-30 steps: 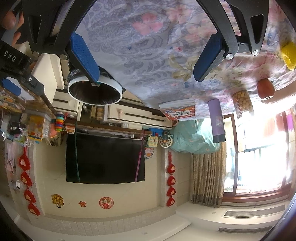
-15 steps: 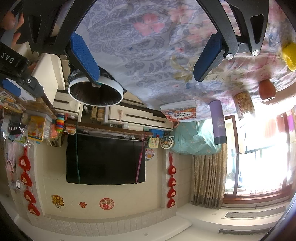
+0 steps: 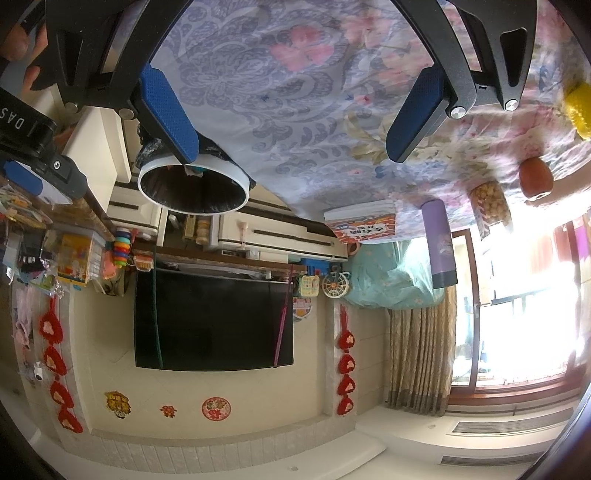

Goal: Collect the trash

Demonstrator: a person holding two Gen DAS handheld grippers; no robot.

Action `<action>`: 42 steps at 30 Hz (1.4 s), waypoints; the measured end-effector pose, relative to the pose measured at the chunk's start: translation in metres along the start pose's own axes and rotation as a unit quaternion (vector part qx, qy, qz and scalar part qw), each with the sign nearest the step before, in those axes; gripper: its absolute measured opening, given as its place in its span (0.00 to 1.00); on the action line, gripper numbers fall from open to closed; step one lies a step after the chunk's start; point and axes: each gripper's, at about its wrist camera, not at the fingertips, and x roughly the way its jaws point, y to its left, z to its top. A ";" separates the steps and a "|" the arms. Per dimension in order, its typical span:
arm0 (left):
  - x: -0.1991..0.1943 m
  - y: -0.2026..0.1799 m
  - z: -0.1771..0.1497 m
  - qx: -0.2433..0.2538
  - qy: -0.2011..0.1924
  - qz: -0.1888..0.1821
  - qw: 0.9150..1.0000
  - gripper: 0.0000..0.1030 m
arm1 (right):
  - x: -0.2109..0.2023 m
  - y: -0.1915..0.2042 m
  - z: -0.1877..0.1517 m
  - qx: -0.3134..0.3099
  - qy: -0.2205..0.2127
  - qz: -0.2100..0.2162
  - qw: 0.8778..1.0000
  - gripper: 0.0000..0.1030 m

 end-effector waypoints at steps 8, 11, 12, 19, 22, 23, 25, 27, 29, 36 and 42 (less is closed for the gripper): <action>0.001 0.000 0.000 0.000 0.003 -0.002 1.000 0.99 | 0.000 0.001 0.000 0.002 0.000 0.001 1.000 1.00; 0.001 -0.001 0.001 0.001 0.004 -0.001 1.000 0.99 | 0.000 0.001 0.000 0.003 0.001 0.001 1.000 1.00; 0.002 -0.002 0.001 0.001 0.003 -0.001 1.000 0.99 | 0.000 0.001 0.000 0.003 0.001 0.001 1.000 1.00; 0.002 -0.002 0.001 0.000 0.005 -0.002 1.000 0.99 | 0.000 0.002 -0.001 0.005 0.003 0.002 1.000 1.00; 0.002 -0.002 0.001 0.000 0.005 -0.002 1.000 0.99 | -0.001 0.006 -0.001 0.004 0.003 0.002 1.000 1.00; 0.002 -0.002 0.001 0.000 0.005 -0.003 1.000 0.99 | 0.000 0.003 -0.001 0.005 0.003 0.002 1.000 1.00; 0.002 -0.002 0.001 0.001 0.004 -0.002 1.000 0.99 | 0.000 0.003 -0.001 0.006 0.003 0.002 1.000 1.00; 0.002 -0.001 0.002 0.001 0.005 -0.003 1.000 0.99 | 0.000 0.005 -0.001 0.006 0.004 0.003 1.000 1.00; 0.001 -0.001 0.002 0.000 0.005 -0.002 1.000 0.99 | -0.001 0.008 -0.001 0.006 0.004 0.004 1.000 1.00; 0.002 0.001 0.003 -0.004 0.007 -0.004 1.000 0.99 | 0.002 0.011 0.000 0.010 0.009 0.010 1.000 1.00; 0.002 0.007 0.003 -0.002 0.003 -0.001 1.000 0.99 | 0.002 0.019 0.001 0.009 0.011 0.014 1.000 1.00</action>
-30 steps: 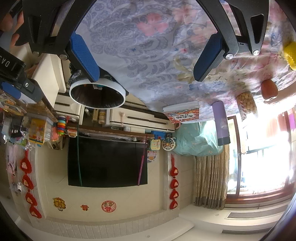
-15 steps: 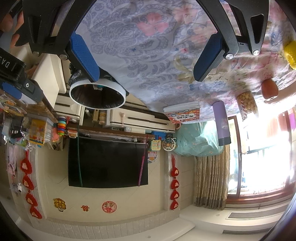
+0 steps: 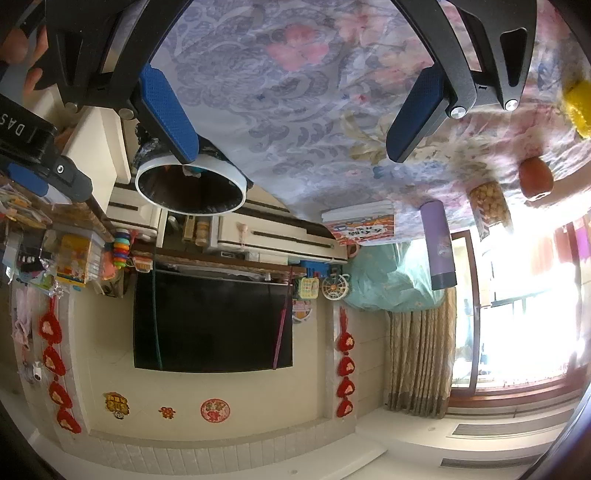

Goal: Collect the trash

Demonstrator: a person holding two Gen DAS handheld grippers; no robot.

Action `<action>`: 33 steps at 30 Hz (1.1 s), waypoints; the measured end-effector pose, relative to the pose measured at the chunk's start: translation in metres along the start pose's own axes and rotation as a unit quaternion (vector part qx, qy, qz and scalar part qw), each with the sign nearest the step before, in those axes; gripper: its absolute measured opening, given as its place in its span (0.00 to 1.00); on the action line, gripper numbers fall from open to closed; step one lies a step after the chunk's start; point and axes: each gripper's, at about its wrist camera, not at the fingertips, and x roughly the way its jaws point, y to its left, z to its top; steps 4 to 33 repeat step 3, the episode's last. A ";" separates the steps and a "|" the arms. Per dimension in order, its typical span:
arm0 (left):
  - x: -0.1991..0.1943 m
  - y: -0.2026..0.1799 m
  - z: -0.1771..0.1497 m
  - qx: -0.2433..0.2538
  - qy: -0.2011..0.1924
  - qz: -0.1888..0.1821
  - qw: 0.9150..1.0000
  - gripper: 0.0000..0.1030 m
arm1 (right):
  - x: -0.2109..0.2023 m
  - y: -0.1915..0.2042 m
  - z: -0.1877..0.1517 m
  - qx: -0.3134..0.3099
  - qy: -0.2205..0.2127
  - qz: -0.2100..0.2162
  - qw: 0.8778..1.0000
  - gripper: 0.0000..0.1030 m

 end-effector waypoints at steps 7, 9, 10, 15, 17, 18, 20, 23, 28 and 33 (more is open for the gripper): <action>0.002 0.004 0.000 -0.003 0.002 0.001 1.000 0.99 | 0.002 -0.001 0.001 0.001 0.003 0.004 1.000 1.00; 0.002 0.004 0.000 -0.003 0.002 0.001 1.000 0.99 | 0.002 -0.001 0.001 0.001 0.003 0.004 1.000 1.00; 0.002 0.004 0.000 -0.003 0.002 0.001 1.000 0.99 | 0.002 -0.001 0.001 0.001 0.003 0.004 1.000 1.00; 0.002 0.004 0.000 -0.003 0.002 0.001 1.000 0.99 | 0.002 -0.001 0.001 0.001 0.003 0.004 1.000 1.00; 0.002 0.004 0.000 -0.003 0.002 0.001 1.000 0.99 | 0.002 -0.001 0.001 0.001 0.003 0.004 1.000 1.00; 0.002 0.004 0.000 -0.003 0.002 0.001 1.000 0.99 | 0.002 -0.001 0.001 0.001 0.003 0.004 1.000 1.00; 0.002 0.004 0.000 -0.003 0.002 0.001 1.000 0.99 | 0.002 -0.001 0.001 0.001 0.003 0.004 1.000 1.00; 0.002 0.004 0.000 -0.003 0.002 0.001 1.000 0.99 | 0.002 -0.001 0.001 0.001 0.003 0.004 1.000 1.00; 0.002 0.004 0.000 -0.003 0.002 0.001 1.000 0.99 | 0.002 -0.001 0.001 0.001 0.003 0.004 1.000 1.00; 0.002 0.004 0.000 -0.003 0.002 0.001 1.000 0.99 | 0.002 -0.001 0.001 0.001 0.003 0.004 1.000 1.00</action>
